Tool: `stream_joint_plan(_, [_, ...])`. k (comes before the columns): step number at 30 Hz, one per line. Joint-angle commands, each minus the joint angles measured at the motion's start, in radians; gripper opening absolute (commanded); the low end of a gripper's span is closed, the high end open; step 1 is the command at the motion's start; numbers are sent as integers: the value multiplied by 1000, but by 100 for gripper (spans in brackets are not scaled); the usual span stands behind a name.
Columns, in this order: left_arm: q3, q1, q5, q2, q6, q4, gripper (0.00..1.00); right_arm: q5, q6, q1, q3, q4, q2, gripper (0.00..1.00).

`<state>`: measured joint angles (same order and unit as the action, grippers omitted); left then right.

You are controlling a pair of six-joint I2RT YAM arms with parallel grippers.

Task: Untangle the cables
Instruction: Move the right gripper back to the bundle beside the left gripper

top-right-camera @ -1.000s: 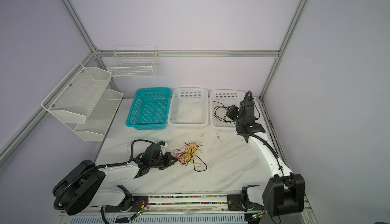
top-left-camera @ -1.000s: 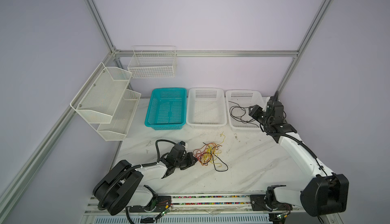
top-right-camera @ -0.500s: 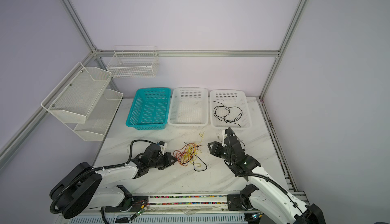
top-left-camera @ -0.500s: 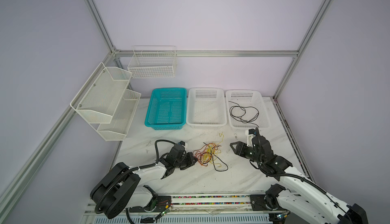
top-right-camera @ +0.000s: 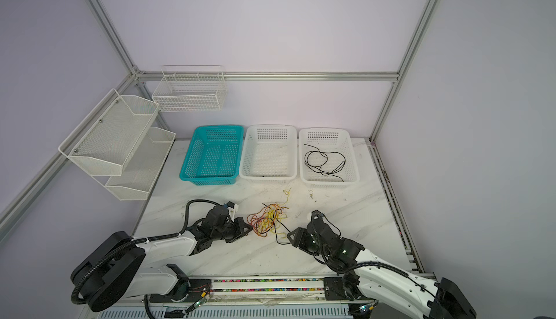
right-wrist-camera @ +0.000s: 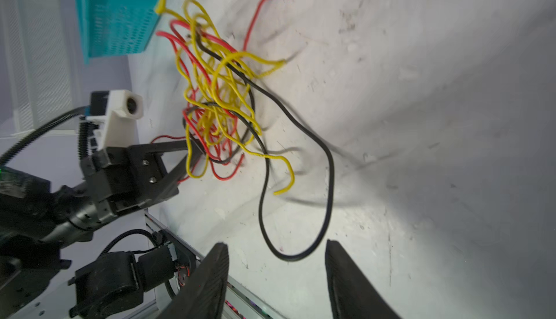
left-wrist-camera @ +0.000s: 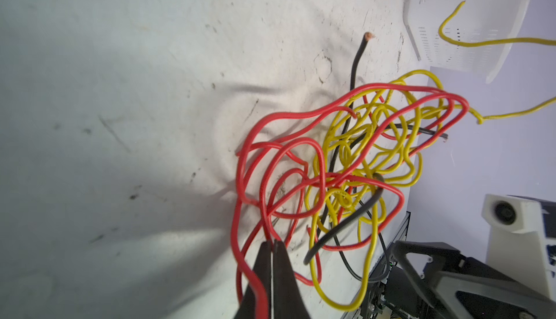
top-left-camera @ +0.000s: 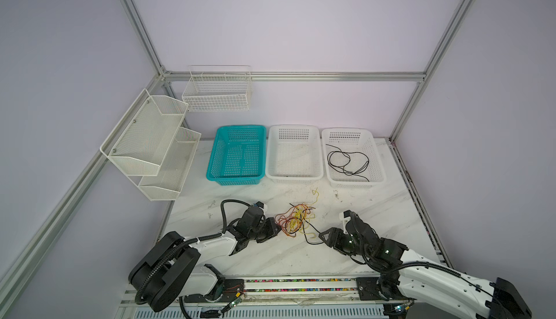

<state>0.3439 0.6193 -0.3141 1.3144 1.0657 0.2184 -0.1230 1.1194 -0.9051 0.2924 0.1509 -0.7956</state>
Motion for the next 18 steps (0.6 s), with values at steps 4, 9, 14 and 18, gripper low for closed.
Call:
stream_joint_plan(4, [-41, 8, -8, -8, 10, 25, 0, 94, 75, -83, 21, -54, -92, 55])
stream_joint_plan(9, [-45, 10, -13, 12, 10, 39, 0, 102, 105, -120, 6, -157, -168, 55])
stream_joint_plan(14, [-44, 12, -17, 20, 17, 51, 0, 148, 98, -124, -6, -185, -201, 54])
stream_joint_plan(18, [-40, 13, -14, 23, 17, 50, 0, 179, 83, -124, -18, -204, -216, 51])
